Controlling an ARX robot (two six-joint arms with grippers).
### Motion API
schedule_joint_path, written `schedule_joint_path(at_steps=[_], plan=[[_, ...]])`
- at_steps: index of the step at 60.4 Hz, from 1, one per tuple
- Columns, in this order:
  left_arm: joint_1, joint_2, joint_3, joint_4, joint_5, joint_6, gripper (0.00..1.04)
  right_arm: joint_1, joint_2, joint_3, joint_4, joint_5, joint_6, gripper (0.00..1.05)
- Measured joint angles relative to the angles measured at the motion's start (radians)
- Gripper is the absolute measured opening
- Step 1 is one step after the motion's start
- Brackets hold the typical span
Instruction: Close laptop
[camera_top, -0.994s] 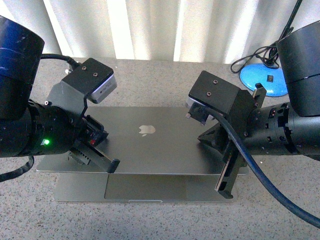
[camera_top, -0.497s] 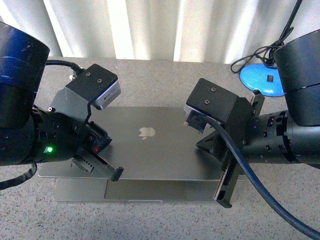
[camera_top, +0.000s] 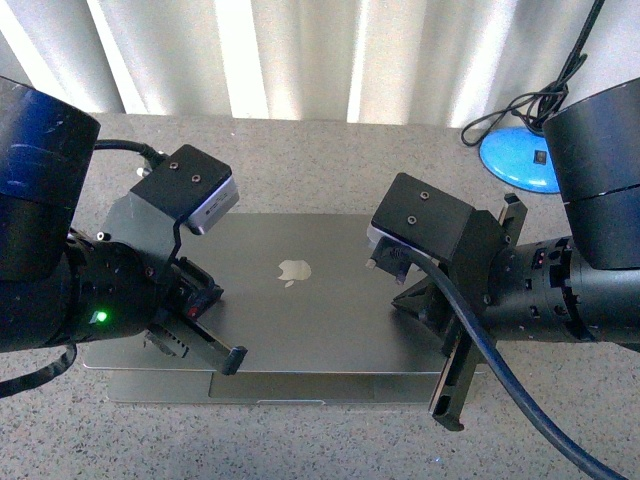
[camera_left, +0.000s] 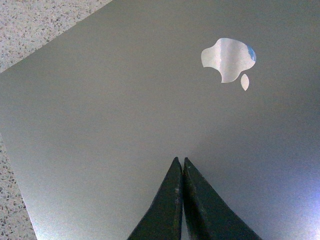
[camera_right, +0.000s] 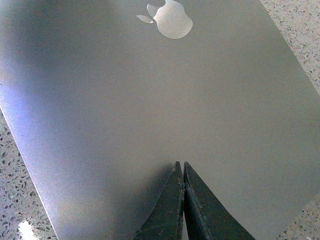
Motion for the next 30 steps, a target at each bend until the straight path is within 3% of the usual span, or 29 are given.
schedule_joint_path(at_steps=[30], plan=[[0.016, 0.046, -0.015, 0.046, 0.014, -0.008, 0.04, 0.018, 0.029, -0.006, 0.018, 0.006, 0.008, 0.01]])
